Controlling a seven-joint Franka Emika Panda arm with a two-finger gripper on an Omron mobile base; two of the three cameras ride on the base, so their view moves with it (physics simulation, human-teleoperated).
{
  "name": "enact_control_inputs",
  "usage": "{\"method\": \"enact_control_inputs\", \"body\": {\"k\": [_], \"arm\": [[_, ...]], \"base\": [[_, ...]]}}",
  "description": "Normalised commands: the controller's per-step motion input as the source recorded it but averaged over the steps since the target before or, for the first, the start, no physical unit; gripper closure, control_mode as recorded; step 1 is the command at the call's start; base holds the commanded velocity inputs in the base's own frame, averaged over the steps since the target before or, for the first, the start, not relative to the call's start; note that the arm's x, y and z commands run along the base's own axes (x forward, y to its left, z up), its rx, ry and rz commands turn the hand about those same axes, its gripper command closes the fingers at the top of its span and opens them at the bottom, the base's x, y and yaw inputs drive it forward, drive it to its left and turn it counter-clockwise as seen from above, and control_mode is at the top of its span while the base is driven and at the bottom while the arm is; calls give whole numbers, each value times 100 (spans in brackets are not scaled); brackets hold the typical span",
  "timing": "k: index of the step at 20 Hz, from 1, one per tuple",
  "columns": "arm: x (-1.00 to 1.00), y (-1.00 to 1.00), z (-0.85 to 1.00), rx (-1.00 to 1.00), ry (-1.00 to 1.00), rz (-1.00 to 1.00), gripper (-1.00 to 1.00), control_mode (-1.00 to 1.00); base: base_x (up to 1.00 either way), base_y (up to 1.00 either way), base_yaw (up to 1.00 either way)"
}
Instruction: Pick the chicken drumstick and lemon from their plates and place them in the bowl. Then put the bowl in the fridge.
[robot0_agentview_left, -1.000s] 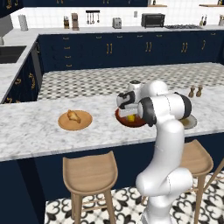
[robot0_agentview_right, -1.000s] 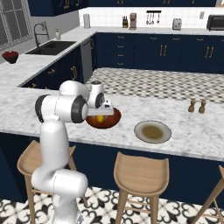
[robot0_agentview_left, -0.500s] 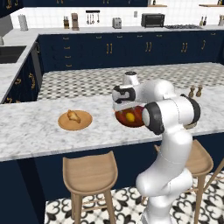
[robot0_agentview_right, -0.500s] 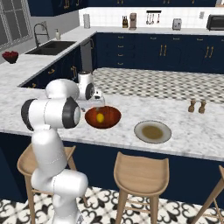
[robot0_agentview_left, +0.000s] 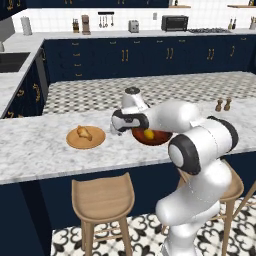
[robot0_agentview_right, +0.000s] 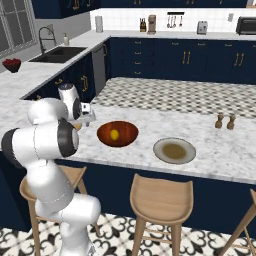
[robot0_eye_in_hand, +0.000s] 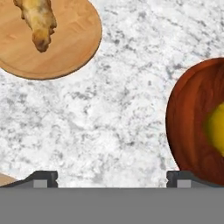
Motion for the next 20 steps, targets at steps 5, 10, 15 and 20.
{"method": "enact_control_inputs", "body": {"k": [5,10,15,20], "arm": [[36,100,5,0,2,10,-100,-100],[61,100,0,0,3,7,-100,-100],[83,77,-10,-1,11,0,-100,-100],[91,36,-35,-8,7,0,-100,-100]], "base": [[0,0,0],[0,0,0],[0,0,0],[0,0,0]]}}
